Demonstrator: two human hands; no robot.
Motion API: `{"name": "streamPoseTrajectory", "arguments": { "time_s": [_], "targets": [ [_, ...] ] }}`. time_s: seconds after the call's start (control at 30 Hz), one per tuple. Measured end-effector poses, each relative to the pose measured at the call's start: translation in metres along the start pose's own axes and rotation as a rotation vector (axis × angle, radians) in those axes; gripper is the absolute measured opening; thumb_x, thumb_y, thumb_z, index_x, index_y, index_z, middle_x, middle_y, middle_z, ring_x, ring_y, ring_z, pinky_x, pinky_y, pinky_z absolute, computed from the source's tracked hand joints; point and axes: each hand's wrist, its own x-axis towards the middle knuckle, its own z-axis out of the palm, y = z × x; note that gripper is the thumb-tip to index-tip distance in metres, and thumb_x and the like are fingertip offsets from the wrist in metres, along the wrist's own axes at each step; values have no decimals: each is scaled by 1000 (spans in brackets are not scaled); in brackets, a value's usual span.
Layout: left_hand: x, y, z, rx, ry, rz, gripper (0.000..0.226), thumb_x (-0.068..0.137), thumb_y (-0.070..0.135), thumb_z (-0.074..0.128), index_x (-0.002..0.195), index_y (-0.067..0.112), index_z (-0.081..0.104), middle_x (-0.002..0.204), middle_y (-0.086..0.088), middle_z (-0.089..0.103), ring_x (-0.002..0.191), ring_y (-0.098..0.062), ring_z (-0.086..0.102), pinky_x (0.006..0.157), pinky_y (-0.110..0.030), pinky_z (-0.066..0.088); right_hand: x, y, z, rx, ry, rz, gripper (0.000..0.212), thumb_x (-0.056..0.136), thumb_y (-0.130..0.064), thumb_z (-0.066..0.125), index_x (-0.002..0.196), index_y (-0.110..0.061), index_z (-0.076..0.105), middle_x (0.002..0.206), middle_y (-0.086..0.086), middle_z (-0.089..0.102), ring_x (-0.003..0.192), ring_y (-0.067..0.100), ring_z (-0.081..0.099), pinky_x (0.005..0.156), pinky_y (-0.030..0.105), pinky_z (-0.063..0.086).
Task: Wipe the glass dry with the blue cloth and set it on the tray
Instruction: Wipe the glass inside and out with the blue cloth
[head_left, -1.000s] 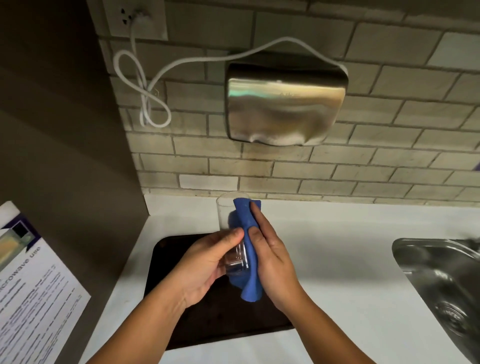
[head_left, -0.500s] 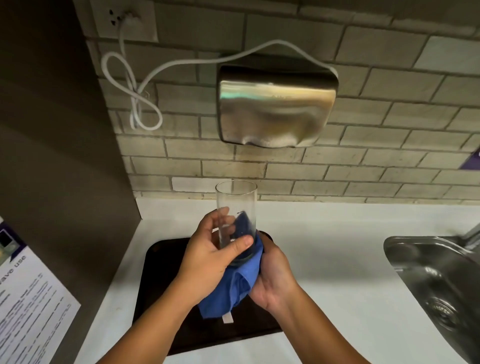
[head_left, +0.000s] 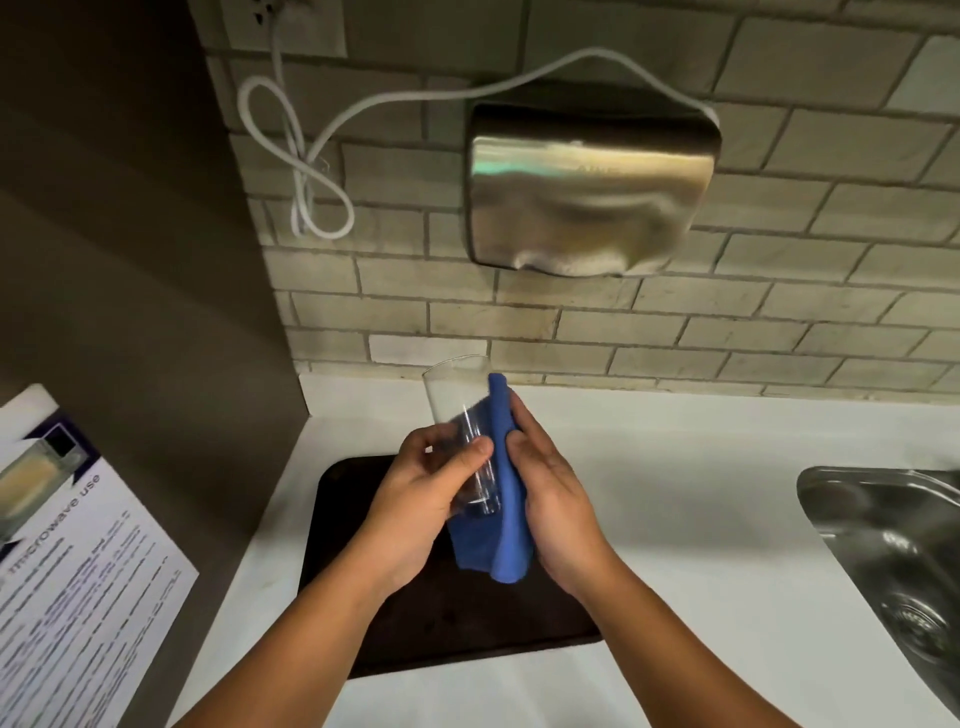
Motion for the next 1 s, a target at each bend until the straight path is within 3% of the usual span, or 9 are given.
{"name": "streamPoseTrajectory", "arguments": {
  "time_s": [0.1, 0.23, 0.33, 0.47, 0.57, 0.67, 0.8, 0.93, 1.0],
  "targets": [
    [3, 0, -2, 3, 28, -35, 74, 69, 36, 89, 134, 10, 65, 111, -13, 78, 99, -27, 76, 98, -54, 59, 0, 2, 3, -92, -9, -36, 44, 115, -28, 48, 151, -54, 54, 149, -34, 65, 139, -2, 63, 108, 15, 52],
    [4, -5, -5, 25, 3, -84, 69, 71, 38, 89, 132, 14, 67, 112, -8, 80, 97, -22, 80, 88, -46, 65, 6, 3, 2, -122, 37, -7, 44, 118, -28, 47, 155, -51, 52, 159, -21, 61, 140, 1, 63, 121, 31, 50],
    [6, -7, -6, 30, -15, -100, 53, 89, 31, 85, 135, 12, 67, 112, -8, 80, 95, -20, 80, 84, -42, 64, 1, 2, 7, -240, 35, -83, 47, 115, -32, 47, 159, -48, 47, 173, -19, 43, 159, 1, 40, 133, 33, 33],
    [7, -6, -5, 47, -26, -110, 64, 73, 40, 91, 128, 13, 73, 104, -4, 84, 90, -18, 83, 80, -36, 68, 11, 1, 3, -133, 65, -40, 49, 118, -27, 45, 164, -42, 42, 151, -17, 65, 131, 3, 70, 107, 26, 59],
    [9, -6, -4, 86, -9, -113, 77, 67, 48, 97, 131, 15, 73, 117, -9, 84, 102, -24, 83, 95, -46, 66, 13, 2, 5, -198, 101, -33, 49, 118, -31, 44, 164, -47, 38, 117, -39, 76, 103, -13, 75, 81, 10, 59],
    [12, -5, -4, 109, 6, -113, 65, 82, 43, 94, 134, 12, 71, 127, -15, 81, 111, -29, 81, 97, -48, 66, 10, 4, 8, -205, 111, -30, 50, 118, -32, 47, 164, -49, 39, 139, -35, 65, 116, -13, 71, 92, 12, 59],
    [11, -9, -5, 145, 69, -122, 50, 92, 36, 87, 129, 5, 72, 128, -21, 80, 117, -37, 79, 99, -50, 65, 16, 7, 9, -62, 101, 75, 49, 118, -26, 45, 165, -41, 44, 153, -3, 68, 130, 22, 73, 114, 49, 57],
    [8, -12, -10, 142, 106, -115, 50, 94, 33, 86, 129, 1, 70, 131, -25, 77, 122, -40, 76, 105, -54, 61, 15, 16, 14, -145, 93, 19, 50, 117, -26, 47, 165, -40, 43, 119, -36, 79, 105, -4, 79, 82, 14, 62],
    [7, -11, -12, 148, 117, -110, 51, 93, 34, 87, 129, 2, 70, 132, -24, 77, 123, -39, 76, 107, -55, 61, 18, 22, 12, -91, 103, 36, 48, 117, -26, 46, 163, -40, 47, 125, -27, 80, 114, 3, 79, 91, 23, 65]
  ]
}}
